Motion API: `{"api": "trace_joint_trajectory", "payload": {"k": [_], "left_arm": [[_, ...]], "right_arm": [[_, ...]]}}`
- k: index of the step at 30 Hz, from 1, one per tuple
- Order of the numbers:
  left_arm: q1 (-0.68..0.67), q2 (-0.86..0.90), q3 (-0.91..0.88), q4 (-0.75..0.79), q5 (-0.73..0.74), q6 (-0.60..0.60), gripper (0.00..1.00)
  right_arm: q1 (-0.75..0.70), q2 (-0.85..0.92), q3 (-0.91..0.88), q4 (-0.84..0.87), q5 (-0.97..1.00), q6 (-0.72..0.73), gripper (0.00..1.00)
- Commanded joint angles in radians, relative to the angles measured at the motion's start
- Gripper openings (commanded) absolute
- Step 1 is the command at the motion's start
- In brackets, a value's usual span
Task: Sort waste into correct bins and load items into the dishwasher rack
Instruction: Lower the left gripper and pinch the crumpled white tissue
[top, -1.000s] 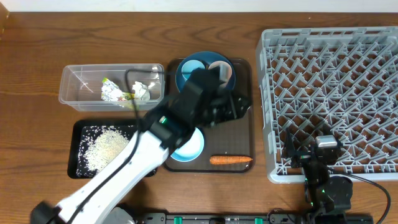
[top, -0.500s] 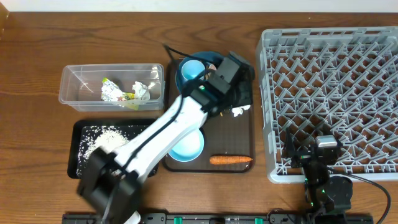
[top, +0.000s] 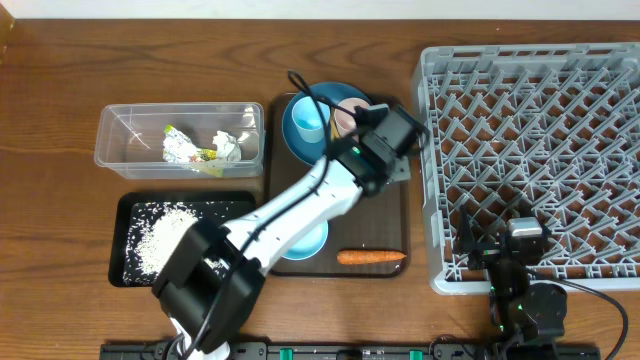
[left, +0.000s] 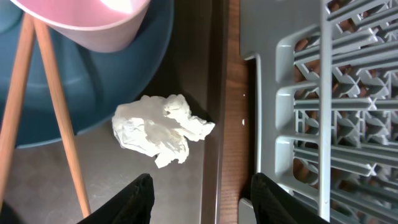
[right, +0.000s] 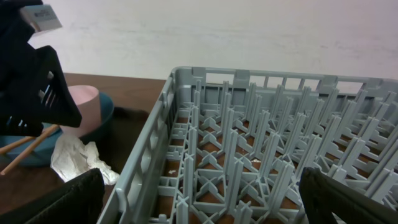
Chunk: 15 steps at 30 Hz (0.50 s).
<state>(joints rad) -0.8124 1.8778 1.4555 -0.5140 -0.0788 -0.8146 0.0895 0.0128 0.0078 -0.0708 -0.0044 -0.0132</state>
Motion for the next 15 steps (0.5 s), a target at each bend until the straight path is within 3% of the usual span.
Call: {"api": "trace_joint_trajectory", "payload": {"k": [1,5,10,15], "left_arm": [[-0.053,0.027,-0.004,0.009,-0.186,-0.022,0.52],[-0.089,0.073,-0.004,0.059,-0.241,-0.029,0.53],[-0.078,0.111,-0.004,0.074,-0.248,-0.121,0.54],[-0.076,0.136,-0.005,0.085,-0.245,-0.134,0.59]], "right_arm": [[-0.008,-0.001,-0.003,-0.004,-0.003,-0.018,0.99],[-0.008,-0.002,-0.003,-0.003,-0.003,-0.018,0.99],[-0.008,-0.002,-0.003,-0.003,-0.003,-0.018,0.99],[-0.008,-0.002,-0.003,-0.003,-0.003,-0.018,0.99]]}}
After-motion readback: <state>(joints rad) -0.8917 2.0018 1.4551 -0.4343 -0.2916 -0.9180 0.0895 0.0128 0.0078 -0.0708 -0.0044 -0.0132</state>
